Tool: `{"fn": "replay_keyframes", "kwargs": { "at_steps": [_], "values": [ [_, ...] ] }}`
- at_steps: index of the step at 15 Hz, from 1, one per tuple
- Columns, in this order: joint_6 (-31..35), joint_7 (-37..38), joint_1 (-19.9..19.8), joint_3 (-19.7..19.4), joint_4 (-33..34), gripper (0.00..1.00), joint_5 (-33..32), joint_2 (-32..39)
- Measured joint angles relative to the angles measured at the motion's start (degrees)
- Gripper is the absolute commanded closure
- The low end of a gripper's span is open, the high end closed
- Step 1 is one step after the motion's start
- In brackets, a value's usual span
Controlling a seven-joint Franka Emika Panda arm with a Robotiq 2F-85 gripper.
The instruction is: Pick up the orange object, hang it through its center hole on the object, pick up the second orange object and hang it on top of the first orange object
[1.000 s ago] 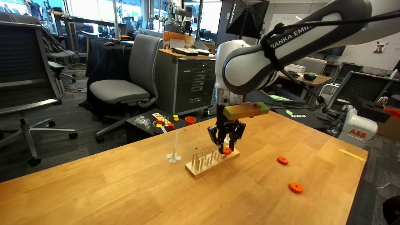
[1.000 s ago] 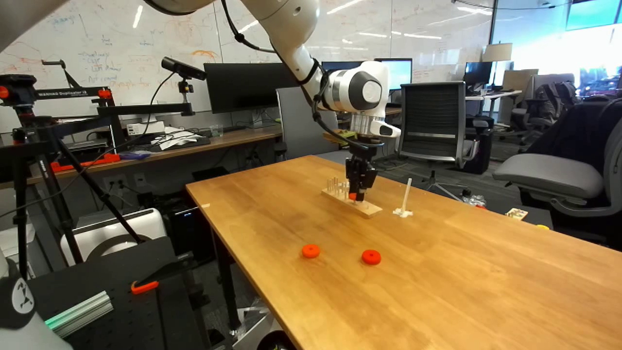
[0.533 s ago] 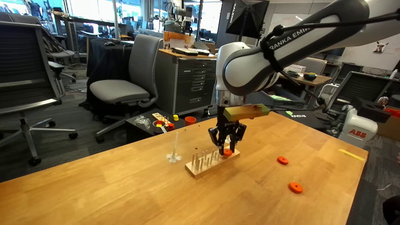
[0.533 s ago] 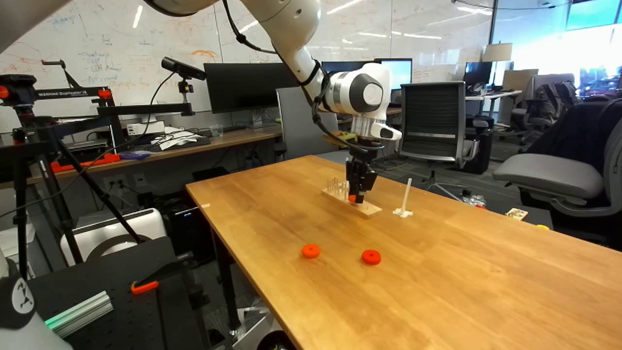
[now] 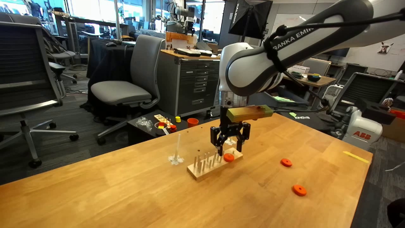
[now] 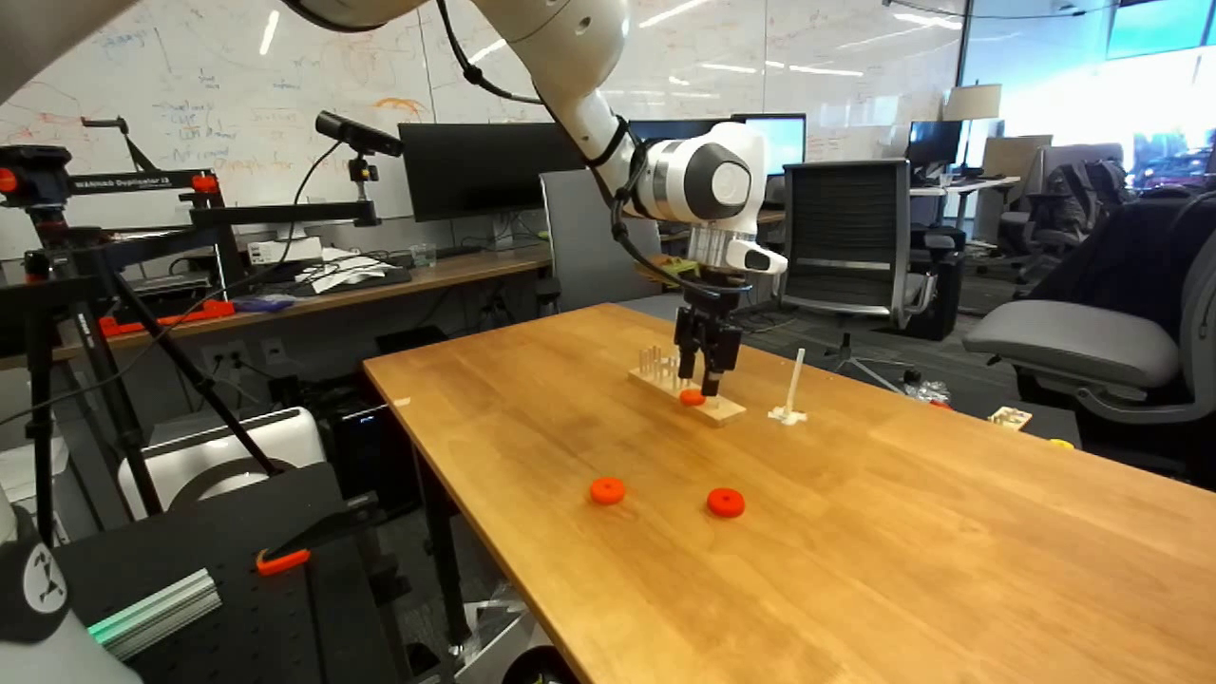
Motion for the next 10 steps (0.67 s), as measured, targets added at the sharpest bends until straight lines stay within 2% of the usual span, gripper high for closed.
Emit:
{"fn": "replay_keyframes", "kwargs": {
  "at_steps": [6, 10],
  "values": [
    [-3.24, -0.12, 1.94, 0.32, -2.05, 0.00, -0.45, -6.49],
    [-5.70, -0.12, 4.09, 1.05, -10.43, 0.00, -2.07, -13.70]
  ]
}}
